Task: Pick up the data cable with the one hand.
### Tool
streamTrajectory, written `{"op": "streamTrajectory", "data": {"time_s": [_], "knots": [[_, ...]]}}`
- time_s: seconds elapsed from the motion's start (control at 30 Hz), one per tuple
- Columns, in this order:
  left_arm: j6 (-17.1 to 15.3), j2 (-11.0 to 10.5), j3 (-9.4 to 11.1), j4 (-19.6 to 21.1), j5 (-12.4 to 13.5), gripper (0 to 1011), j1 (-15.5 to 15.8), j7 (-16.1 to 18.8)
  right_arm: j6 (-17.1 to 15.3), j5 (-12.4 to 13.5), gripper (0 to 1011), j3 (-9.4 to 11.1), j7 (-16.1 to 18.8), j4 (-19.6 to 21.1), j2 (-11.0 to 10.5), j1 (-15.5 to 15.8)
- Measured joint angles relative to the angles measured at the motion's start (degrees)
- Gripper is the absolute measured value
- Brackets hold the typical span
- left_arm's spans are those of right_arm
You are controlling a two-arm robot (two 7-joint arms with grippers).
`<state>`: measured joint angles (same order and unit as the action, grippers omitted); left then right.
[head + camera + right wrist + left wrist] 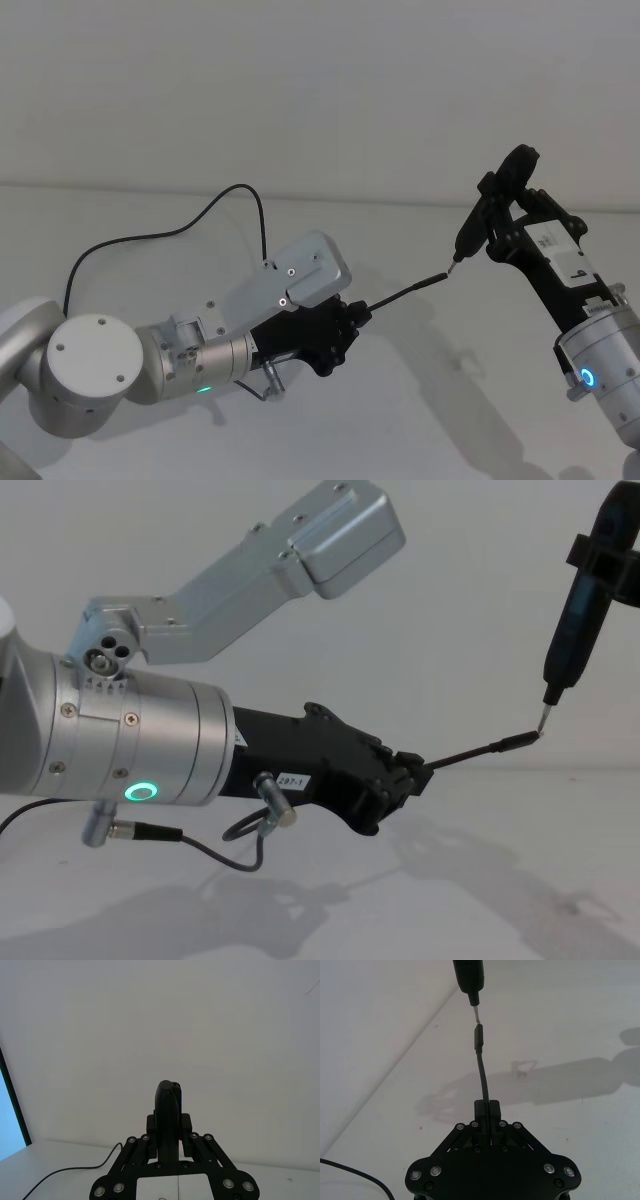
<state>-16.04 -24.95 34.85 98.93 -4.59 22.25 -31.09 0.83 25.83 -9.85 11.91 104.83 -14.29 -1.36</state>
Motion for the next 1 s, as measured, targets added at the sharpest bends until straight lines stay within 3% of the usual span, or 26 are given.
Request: {"op": "streamTrajectory", "data": {"time_s": [1.0], "knots": [[0.00, 0.00, 0.00, 0.00, 0.00, 48, 0.00, 0.00, -0.14, 0.04, 268, -0.11, 0.00, -0.04, -0.07, 0.00]]}}
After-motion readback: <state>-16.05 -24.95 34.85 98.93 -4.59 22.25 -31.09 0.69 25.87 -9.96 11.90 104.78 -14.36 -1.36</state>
